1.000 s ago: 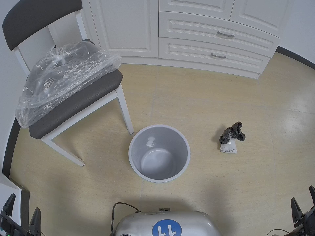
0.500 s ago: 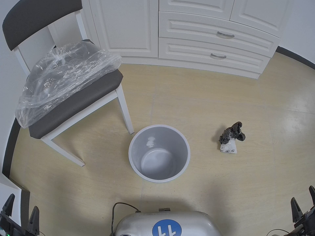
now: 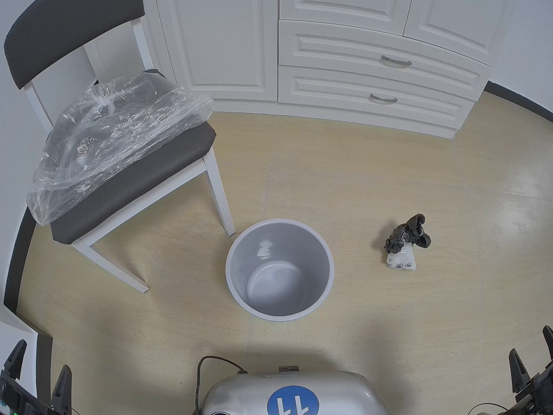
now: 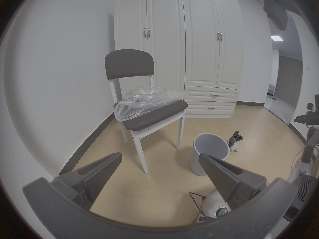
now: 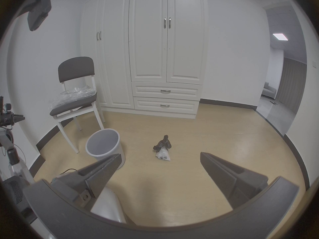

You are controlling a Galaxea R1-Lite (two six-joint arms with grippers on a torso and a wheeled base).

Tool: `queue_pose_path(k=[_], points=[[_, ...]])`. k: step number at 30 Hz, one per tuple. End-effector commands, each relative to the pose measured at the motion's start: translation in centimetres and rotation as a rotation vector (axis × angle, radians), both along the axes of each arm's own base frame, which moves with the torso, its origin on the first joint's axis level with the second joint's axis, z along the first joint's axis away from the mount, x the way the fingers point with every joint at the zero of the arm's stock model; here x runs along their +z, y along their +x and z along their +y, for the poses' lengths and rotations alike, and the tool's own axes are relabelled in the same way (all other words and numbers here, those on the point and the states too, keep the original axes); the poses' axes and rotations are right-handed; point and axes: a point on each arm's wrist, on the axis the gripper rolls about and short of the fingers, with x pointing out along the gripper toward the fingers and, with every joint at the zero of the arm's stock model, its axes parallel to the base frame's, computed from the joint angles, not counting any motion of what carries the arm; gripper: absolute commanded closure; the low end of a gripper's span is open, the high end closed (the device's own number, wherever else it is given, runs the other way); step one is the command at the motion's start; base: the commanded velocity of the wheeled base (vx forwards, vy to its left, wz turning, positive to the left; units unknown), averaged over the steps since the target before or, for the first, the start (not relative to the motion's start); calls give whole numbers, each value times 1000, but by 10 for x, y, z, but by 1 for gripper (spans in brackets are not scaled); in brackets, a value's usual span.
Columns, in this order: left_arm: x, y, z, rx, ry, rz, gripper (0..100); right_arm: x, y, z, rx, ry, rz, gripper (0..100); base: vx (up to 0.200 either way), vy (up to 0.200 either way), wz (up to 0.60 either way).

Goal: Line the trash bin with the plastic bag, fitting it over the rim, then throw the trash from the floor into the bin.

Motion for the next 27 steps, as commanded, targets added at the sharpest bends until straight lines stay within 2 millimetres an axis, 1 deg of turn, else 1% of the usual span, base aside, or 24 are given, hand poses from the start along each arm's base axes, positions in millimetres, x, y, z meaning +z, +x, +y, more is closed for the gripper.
queue_pose_path(k=[1,5,7,9,14,15,17,25,27], points=[[-5,0,0,-1,2,0,0,-4,0,0,2,0,-2,0,0,0,0],[-5,0,0,-3,0,3,0,-4,0,0,2,9,-5,0,0,0,0],[-5,0,0,15,-63,5,0,-5,0,0,-7,68,-2,0,0,0,0],[-5,0,1,39,-87,3,0,-4,0,0,-9,75,-4,0,0,0,0],[-5,0,1,35,-67,1,0,-4,0,0,-6,52,-4,0,0,0,0],[-5,0,1,32,-32,-1,0,-4,0,0,-9,38,-4,0,0,0,0],[-5,0,1,31,-20,-3,0,-5,0,0,-10,22,-2,0,0,0,0],[-4,0,1,30,-29,-3,0,-4,0,0,2,28,-5,0,0,0,0],[1,-1,1,34,-85,-40,0,-4,0,0,2,49,-5,0,0,0,0]])
